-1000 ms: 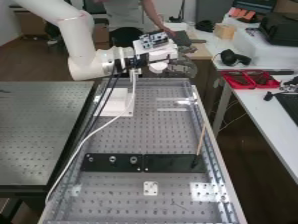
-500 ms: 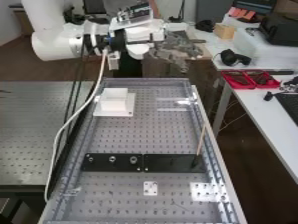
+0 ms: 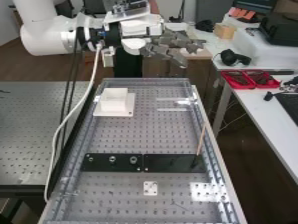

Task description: Grab the pcb board and place it in the clear container

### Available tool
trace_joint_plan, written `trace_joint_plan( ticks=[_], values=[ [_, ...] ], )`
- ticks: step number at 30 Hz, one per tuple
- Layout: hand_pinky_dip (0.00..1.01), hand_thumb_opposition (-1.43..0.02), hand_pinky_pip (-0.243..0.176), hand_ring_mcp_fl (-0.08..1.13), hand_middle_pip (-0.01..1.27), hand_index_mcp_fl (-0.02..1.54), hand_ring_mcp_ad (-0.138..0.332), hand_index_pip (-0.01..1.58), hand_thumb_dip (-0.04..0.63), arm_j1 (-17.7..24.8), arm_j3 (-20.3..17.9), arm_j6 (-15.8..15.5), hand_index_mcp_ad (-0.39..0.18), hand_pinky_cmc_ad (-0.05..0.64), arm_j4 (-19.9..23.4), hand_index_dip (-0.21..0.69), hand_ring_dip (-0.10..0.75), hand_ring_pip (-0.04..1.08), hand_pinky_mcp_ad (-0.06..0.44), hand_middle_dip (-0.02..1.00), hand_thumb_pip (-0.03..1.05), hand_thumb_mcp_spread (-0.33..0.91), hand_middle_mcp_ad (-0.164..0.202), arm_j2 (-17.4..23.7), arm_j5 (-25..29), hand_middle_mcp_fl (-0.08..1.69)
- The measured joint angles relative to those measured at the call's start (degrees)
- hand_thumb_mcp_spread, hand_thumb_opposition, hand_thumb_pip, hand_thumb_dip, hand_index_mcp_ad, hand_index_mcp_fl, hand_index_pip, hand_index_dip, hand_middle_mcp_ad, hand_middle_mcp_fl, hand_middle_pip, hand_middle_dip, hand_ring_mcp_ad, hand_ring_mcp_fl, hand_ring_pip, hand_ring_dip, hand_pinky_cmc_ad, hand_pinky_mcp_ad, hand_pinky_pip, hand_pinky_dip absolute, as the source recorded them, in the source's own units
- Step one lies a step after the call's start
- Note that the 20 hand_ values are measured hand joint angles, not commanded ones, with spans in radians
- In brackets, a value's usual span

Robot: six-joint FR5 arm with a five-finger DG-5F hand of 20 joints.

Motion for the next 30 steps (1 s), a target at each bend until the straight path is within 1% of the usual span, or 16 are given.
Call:
trace_joint_plan(
  ticks=[7, 9, 17, 30],
  values=[
    [0.61, -0.82, -0.093, 0.05, 0.16, 0.49, 0.176, 0.07, 0.126, -0.6, 0.9, -0.3, -0.129, 0.468, -0.4, 0.070, 0.152, 0.14, 0.370, 0.38, 0.35, 0.31, 0.093, -0.5, -1.4, 0.31],
    [0.61, -0.82, -0.093, 0.04, 0.16, 0.49, 0.176, 0.08, 0.126, -0.7, 1.1, -0.3, -0.129, 0.468, -0.6, 0.080, 0.152, 0.14, 0.370, 0.38, 0.35, 0.31, 0.093, -0.6, -1.7, 0.31],
    [0.59, -0.82, -0.093, 0.04, 0.16, 0.49, 0.176, 0.07, 0.126, -1.3, 1.8, 0.2, -0.129, 0.468, -0.7, 0.082, 0.152, 0.14, 0.370, 0.36, 0.35, 0.31, 0.093, -1.2, -2.5, 0.31],
    [0.59, -0.82, -0.093, 0.04, 0.16, 0.47, 0.176, 0.07, 0.126, -1.8, 2.0, 0.0, -0.126, 0.468, -0.5, 0.087, 0.152, 0.14, 0.370, 0.36, 0.34, 0.31, 0.091, -1.3, -3.1, 0.31]
  ],
)
